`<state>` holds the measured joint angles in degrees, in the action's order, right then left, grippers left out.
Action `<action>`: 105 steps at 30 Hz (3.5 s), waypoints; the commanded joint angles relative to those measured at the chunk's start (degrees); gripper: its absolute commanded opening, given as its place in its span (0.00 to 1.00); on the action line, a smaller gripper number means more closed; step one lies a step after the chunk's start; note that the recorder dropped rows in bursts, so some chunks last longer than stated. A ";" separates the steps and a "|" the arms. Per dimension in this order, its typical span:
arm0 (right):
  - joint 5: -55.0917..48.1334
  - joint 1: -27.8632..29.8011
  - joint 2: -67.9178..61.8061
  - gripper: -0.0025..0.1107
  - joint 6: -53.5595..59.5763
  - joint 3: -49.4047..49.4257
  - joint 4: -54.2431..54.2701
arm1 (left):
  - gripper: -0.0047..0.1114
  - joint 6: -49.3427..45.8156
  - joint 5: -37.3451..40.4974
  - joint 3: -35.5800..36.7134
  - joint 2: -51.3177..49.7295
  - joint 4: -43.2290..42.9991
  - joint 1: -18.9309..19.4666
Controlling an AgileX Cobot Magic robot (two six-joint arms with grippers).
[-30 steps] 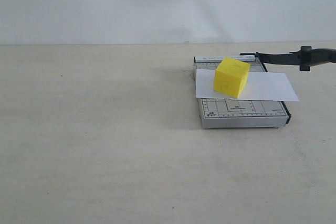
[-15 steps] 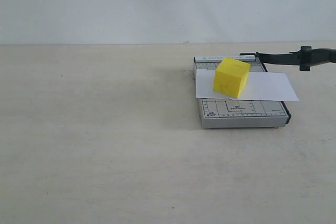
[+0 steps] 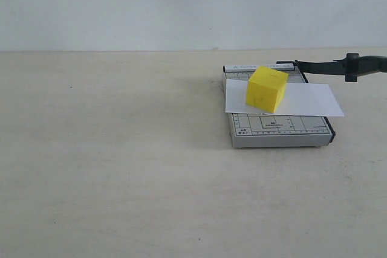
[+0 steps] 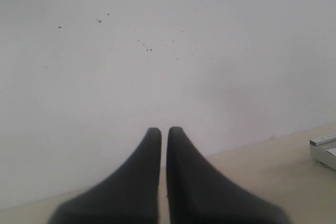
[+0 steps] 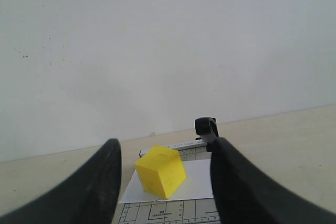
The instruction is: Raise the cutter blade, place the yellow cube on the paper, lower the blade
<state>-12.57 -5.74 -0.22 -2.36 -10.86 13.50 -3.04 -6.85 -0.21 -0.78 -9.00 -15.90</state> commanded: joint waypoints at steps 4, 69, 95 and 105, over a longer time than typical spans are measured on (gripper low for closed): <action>0.47 -0.10 0.22 0.46 -0.06 0.17 -0.40 | 0.08 -0.26 0.04 0.21 0.40 0.21 0.27; -55.31 -0.10 -81.95 0.63 4.42 -68.37 -9.85 | 0.08 -0.26 -1.17 0.21 0.78 0.17 0.27; -54.58 -0.01 -89.49 0.55 6.34 -68.66 -14.05 | 0.08 -0.26 -1.05 0.21 0.78 0.17 0.27; -54.46 -0.01 -91.20 0.35 6.74 -68.66 -14.05 | 0.08 -0.26 -1.05 0.21 0.78 0.17 0.27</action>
<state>-67.35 -5.74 -91.40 4.00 -79.27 0.00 -3.04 -7.62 -0.21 -0.22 -9.00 -15.90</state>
